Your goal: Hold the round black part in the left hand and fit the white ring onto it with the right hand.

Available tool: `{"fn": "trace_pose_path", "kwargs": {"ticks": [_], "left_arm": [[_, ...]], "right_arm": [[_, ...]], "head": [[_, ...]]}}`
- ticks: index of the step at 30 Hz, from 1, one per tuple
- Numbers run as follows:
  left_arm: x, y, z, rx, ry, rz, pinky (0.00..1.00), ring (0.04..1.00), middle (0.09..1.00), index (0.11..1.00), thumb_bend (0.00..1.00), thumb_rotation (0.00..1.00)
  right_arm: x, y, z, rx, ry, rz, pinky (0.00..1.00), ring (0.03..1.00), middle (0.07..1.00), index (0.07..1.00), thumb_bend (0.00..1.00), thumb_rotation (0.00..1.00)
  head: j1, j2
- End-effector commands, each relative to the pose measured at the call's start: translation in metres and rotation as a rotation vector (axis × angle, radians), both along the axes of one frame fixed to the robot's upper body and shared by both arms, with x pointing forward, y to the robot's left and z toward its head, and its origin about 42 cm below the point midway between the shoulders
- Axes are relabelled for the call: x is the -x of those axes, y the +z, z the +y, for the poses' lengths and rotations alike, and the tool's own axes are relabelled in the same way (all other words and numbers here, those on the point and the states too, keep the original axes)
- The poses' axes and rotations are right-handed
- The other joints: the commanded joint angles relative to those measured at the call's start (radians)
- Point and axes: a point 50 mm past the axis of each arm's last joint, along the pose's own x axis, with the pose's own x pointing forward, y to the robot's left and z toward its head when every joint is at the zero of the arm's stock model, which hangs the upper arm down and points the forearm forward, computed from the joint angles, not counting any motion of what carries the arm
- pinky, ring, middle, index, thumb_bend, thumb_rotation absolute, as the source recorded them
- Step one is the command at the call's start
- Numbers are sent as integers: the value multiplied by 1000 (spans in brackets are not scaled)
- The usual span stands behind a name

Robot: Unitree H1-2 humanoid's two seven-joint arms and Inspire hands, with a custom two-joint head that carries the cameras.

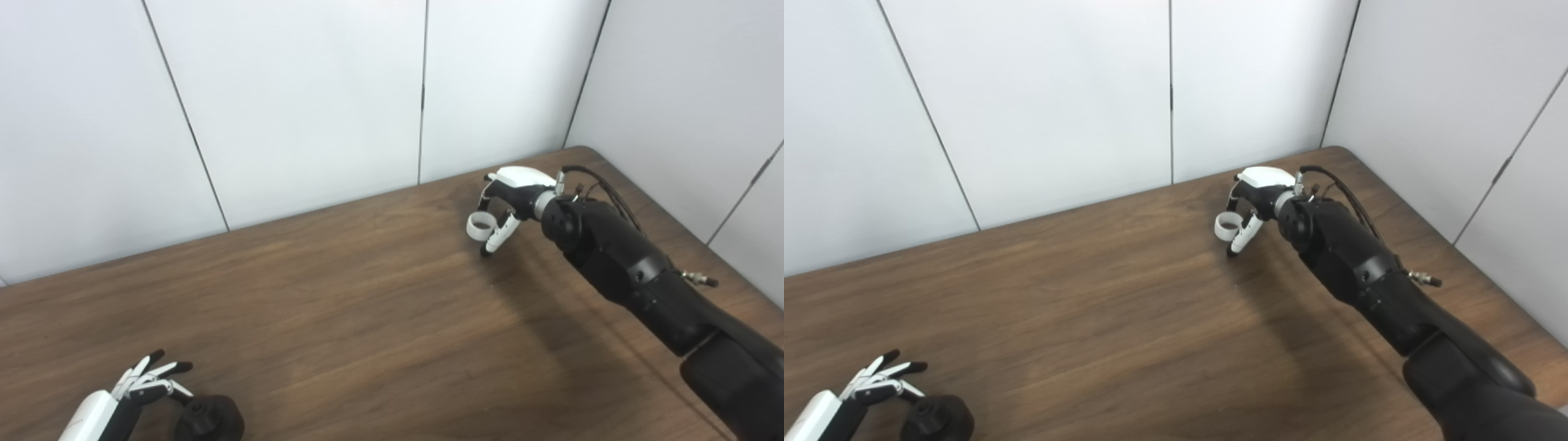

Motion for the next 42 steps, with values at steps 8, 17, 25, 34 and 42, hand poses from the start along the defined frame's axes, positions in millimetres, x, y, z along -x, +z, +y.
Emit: {"fn": "trace_pose_path", "kwargs": {"ticks": [8, 17, 25, 34, 42], "left_arm": [[-4, 15, 3, 16, -4, -54, 1000, 988, 847, 480, 515, 35], [-4, 14, 3, 16, -5, -57, 1000, 985, 845, 480, 515, 35], [-5, 13, 2, 13, -4, -53, 1000, 986, 844, 480, 515, 35], [-8, 12, -2, 12, -8, -52, 1000, 987, 845, 479, 516, 35], [-15, 10, -23, 17, -20, -63, 1000, 986, 842, 480, 516, 35]], "right_arm": [[-2, 12, -1, 4, 53, -77, 991, 1000, 966, 486, 525, 131], [-1, 12, 0, 5, 64, -107, 972, 1000, 936, 482, 522, 125], [0, 14, 2, 5, 70, -116, 974, 1000, 934, 481, 522, 125], [4, 26, 21, -28, 129, -137, 990, 1000, 938, 481, 522, 125], [2, 36, 41, -80, 194, -127, 1000, 1000, 947, 479, 521, 128]], "head": [[0, 1], [0, 1], [0, 1], [16, -4], [56, -11]]}}
